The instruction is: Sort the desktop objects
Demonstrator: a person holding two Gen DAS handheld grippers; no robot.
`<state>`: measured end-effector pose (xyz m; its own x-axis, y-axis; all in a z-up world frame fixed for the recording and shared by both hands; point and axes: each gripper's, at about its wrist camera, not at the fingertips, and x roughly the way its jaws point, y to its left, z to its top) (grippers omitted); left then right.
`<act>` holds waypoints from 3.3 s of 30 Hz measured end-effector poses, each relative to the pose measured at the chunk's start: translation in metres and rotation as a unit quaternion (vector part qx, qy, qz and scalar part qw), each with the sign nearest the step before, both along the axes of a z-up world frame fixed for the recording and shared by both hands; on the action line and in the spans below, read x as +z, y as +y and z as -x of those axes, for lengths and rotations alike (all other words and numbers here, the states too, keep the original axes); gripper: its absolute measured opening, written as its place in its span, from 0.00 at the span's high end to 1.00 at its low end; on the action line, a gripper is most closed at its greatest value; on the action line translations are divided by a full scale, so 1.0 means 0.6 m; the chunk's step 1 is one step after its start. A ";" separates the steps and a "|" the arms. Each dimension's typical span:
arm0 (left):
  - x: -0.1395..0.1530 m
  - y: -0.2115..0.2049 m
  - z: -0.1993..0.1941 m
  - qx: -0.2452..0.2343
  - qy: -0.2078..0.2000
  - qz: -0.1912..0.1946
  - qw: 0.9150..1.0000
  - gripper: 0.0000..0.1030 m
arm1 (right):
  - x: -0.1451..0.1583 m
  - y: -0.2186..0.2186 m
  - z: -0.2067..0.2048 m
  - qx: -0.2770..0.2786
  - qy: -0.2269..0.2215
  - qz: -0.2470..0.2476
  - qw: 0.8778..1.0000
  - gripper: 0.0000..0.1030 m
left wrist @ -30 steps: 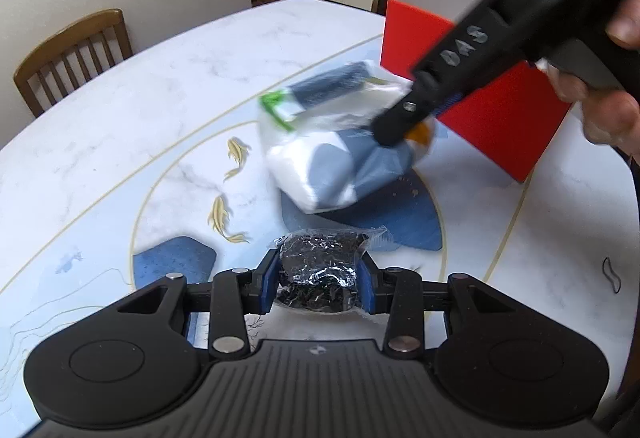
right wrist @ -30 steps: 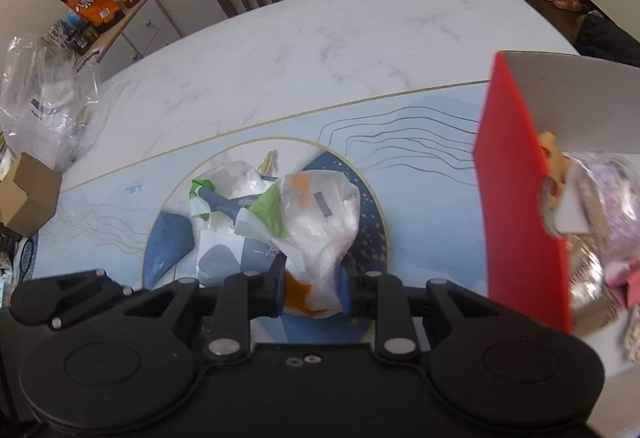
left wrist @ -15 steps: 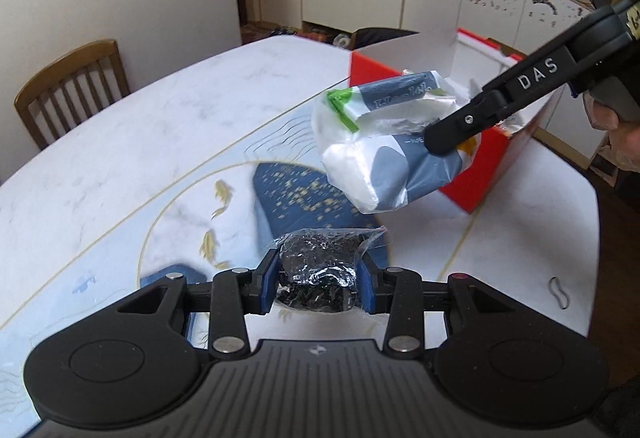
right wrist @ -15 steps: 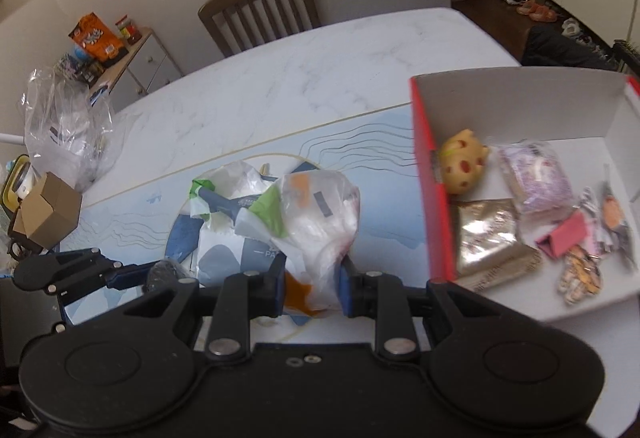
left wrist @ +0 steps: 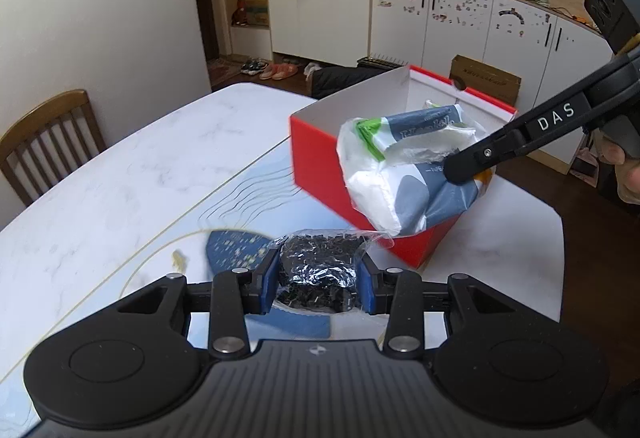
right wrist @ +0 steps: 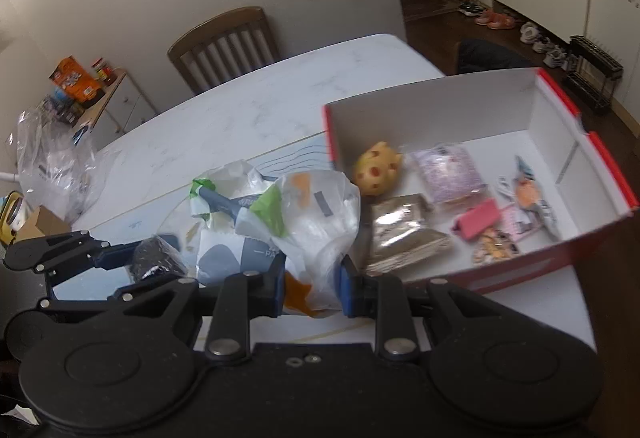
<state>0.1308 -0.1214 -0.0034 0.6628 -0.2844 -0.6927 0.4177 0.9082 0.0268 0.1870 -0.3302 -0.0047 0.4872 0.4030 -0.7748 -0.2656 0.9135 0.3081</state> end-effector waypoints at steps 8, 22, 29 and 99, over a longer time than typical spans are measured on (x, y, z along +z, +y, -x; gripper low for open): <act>0.007 -0.059 -0.024 -0.015 -0.007 0.000 1.000 0.63 | -0.002 -0.065 -0.008 -0.022 -0.002 0.000 1.000 0.76; 0.005 -0.163 -0.070 -0.030 -0.013 -0.011 0.999 0.63 | -0.013 -0.170 -0.042 -0.041 0.001 0.010 0.999 0.76; 0.002 -0.202 -0.101 -0.035 -0.023 -0.024 0.999 0.63 | -0.031 -0.220 -0.081 -0.059 0.008 0.022 0.998 0.76; -0.060 -0.265 -0.275 -0.019 0.083 -0.027 0.996 0.30 | -0.065 -0.217 -0.149 0.058 -0.001 0.105 0.993 0.33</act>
<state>0.2960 -0.2803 -0.0395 0.5276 -0.2658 -0.8068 0.4542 0.8909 0.0035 0.2765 -0.4605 -0.0437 0.4482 0.2855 -0.8471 -0.3736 0.9207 0.1127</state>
